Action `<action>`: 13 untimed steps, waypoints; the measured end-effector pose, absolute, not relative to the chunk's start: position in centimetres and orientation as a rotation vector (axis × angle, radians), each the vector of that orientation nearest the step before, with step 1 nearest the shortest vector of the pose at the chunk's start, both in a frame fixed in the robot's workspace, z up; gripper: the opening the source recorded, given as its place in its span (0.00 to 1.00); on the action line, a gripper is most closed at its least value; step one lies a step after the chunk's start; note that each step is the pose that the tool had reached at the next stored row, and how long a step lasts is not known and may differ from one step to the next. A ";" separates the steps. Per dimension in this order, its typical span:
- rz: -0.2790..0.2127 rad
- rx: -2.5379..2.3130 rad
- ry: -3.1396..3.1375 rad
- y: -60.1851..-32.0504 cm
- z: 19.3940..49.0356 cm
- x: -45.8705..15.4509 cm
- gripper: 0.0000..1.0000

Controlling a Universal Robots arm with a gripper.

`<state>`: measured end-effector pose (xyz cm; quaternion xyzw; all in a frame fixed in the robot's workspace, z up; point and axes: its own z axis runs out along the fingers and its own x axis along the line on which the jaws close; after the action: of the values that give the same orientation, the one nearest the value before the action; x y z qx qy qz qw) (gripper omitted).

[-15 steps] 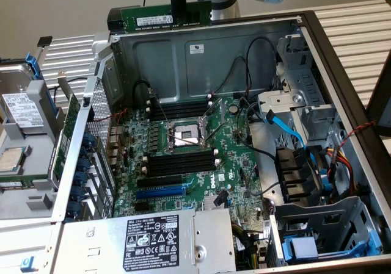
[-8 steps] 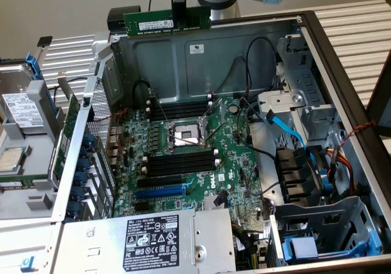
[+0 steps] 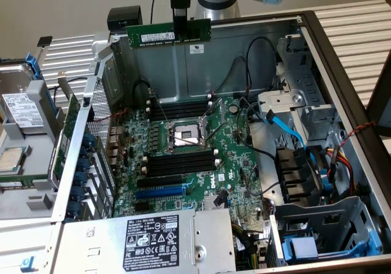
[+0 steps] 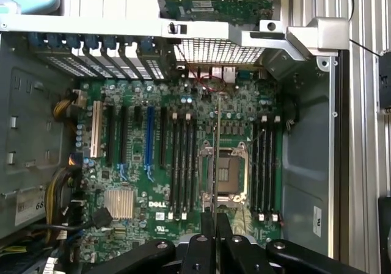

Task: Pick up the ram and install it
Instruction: 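Insert the ram into the slot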

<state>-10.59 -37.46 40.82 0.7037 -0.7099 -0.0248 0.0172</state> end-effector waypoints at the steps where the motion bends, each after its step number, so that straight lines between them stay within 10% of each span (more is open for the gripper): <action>1: -0.077 2.187 -2.206 -37.5 40.6 -10.6 0.13; 13: -0.077 2.187 -2.206 -37.8 38.4 -10.6 0.13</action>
<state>-10.60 -37.83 38.45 0.7037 -0.7099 -0.0248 0.0172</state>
